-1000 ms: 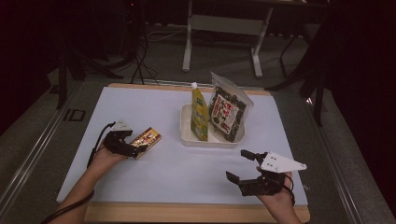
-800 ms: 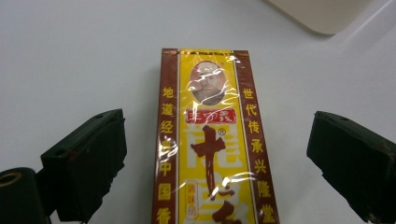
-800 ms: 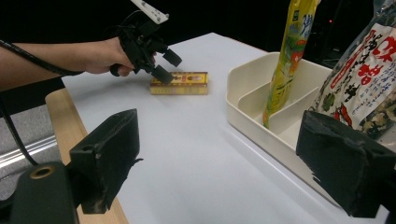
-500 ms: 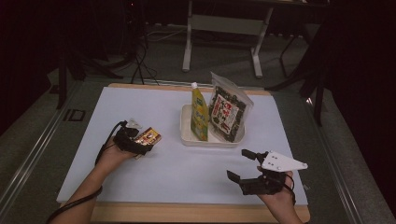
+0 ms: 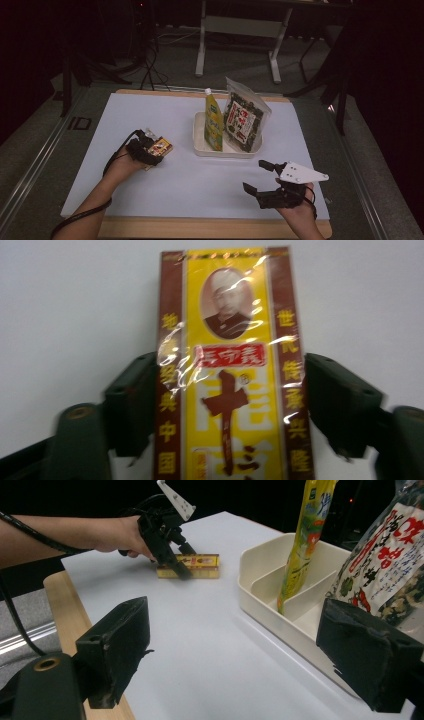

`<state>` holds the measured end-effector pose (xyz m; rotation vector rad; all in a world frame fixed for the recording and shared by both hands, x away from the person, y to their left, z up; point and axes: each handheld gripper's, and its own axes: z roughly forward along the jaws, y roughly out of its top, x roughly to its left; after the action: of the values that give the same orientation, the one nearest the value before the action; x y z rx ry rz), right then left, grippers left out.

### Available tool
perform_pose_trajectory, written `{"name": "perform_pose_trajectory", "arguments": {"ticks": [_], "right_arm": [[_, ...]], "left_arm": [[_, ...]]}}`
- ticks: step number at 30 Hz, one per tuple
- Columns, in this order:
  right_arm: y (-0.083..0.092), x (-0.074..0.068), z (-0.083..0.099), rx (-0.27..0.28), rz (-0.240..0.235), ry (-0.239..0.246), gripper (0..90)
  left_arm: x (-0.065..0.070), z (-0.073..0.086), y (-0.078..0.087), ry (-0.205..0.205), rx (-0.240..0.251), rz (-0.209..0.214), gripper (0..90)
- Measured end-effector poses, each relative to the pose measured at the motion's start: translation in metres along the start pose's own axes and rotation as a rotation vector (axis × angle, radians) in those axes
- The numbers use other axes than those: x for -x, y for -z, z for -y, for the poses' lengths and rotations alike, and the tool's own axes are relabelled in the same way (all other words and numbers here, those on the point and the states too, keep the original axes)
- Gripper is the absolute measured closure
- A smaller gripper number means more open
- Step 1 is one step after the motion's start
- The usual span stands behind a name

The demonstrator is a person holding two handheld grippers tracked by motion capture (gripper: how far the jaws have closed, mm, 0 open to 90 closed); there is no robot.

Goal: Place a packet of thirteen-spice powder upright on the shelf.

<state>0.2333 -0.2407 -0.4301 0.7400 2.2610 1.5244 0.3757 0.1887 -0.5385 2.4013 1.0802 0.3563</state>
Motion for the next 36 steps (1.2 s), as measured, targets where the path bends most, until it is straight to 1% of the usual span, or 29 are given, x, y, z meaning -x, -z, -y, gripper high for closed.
{"name": "perform_pose_trajectory", "arguments": {"ticks": [3, 5, 7, 8, 10, 11, 13, 14, 16, 17, 19, 20, 21, 23, 24, 26, 28, 29, 30, 31, 32, 33, 34, 36], "right_arm": [[-0.001, 0.000, 0.000, -0.006, 0.005, 0.005, 13.7], [-0.001, 0.000, 0.000, -0.011, 0.008, 0.005, 13.6], [-0.001, 0.000, 0.001, -0.018, 0.009, 0.001, 13.5], [-0.001, -0.001, 0.001, -0.018, 0.013, 0.000, 13.2], [-0.001, 0.000, 0.001, -0.019, 0.014, -0.004, 11.8], [-0.002, 0.000, 0.001, -0.024, 0.020, -0.001, 10.8], [-0.003, 0.000, 0.002, -0.037, 0.036, 0.006, 10.6], [-0.004, 0.000, 0.002, -0.042, 0.035, -0.001, 10.6], [-0.004, 0.002, 0.003, -0.038, 0.034, -0.023, 10.5], [-0.004, 0.003, 0.003, -0.039, 0.033, -0.028, 10.5], [-0.005, 0.003, 0.002, -0.040, 0.055, -0.020, 10.6], [-0.005, 0.003, 0.002, -0.041, 0.052, -0.019, 10.6], [-0.004, 0.003, 0.001, -0.047, 0.039, -0.021, 10.5], [-0.004, 0.001, 0.000, -0.041, 0.034, -0.018, 10.5], [-0.004, 0.001, -0.001, -0.038, 0.028, -0.020, 10.5], [-0.004, -0.001, -0.003, -0.034, 0.026, -0.017, 10.5], [-0.004, -0.002, -0.005, -0.033, 0.032, -0.010, 10.5], [-0.005, -0.003, -0.006, -0.035, 0.028, -0.006, 10.5], [-0.005, -0.004, -0.006, -0.035, 0.029, 0.000, 10.5], [-0.004, -0.005, -0.007, -0.032, 0.030, 0.000, 10.5], [-0.005, -0.005, -0.008, -0.030, 0.023, -0.005, 10.4], [-0.005, -0.006, -0.009, -0.022, 0.027, -0.006, 10.2], [-0.004, -0.006, -0.009, -0.016, 0.031, -0.011, 10.2], [-0.004, -0.006, -0.011, -0.012, 0.015, -0.026, 10.2]], "left_arm": [[0.002, -0.003, 0.000, -0.003, -0.026, -0.013, 30.7], [0.003, -0.004, 0.001, -0.002, -0.026, -0.020, 31.1], [0.007, -0.003, 0.002, -0.016, -0.009, -0.045, 31.8], [0.008, -0.001, 0.004, -0.009, 0.008, -0.041, 32.0], [0.009, 0.002, 0.009, 0.031, 0.068, -0.015, 32.2], [0.010, 0.004, 0.012, 0.045, 0.088, 0.000, 32.3], [0.012, 0.005, 0.018, 0.055, 0.126, 0.011, 32.4], [0.015, 0.005, 0.022, 0.055, 0.144, 0.030, 32.3], [0.021, 0.004, 0.029, 0.030, 0.163, 0.032, 32.3], [0.024, 0.003, 0.033, 0.024, 0.176, 0.052, 32.3], [0.031, 0.001, 0.040, 0.023, 0.204, 0.075, 32.4], [0.035, 0.000, 0.044, 0.010, 0.215, 0.085, 32.3], [0.039, -0.001, 0.047, 0.006, 0.232, 0.093, 32.3], [0.046, -0.003, 0.054, -0.009, 0.257, 0.110, 32.4], [0.050, -0.003, 0.057, -0.009, 0.273, 0.127, 32.3], [0.057, -0.005, 0.063, -0.020, 0.302, 0.145, 32.3], [0.065, -0.007, 0.067, -0.035, 0.327, 0.161, 32.3], [0.069, -0.008, 0.070, -0.046, 0.338, 0.167, 32.3], [0.072, -0.009, 0.072, -0.047, 0.354, 0.184, 32.3], [0.075, -0.009, 0.073, -0.047, 0.370, 0.190, 32.3], [0.079, -0.010, 0.075, -0.051, 0.386, 0.198, 32.3], [0.081, -0.010, 0.076, -0.055, 0.395, 0.203, 32.3], [0.085, -0.011, 0.077, -0.056, 0.413, 0.209, 32.3], [0.091, -0.011, 0.079, -0.064, 0.445, 0.209, 32.2]]}}
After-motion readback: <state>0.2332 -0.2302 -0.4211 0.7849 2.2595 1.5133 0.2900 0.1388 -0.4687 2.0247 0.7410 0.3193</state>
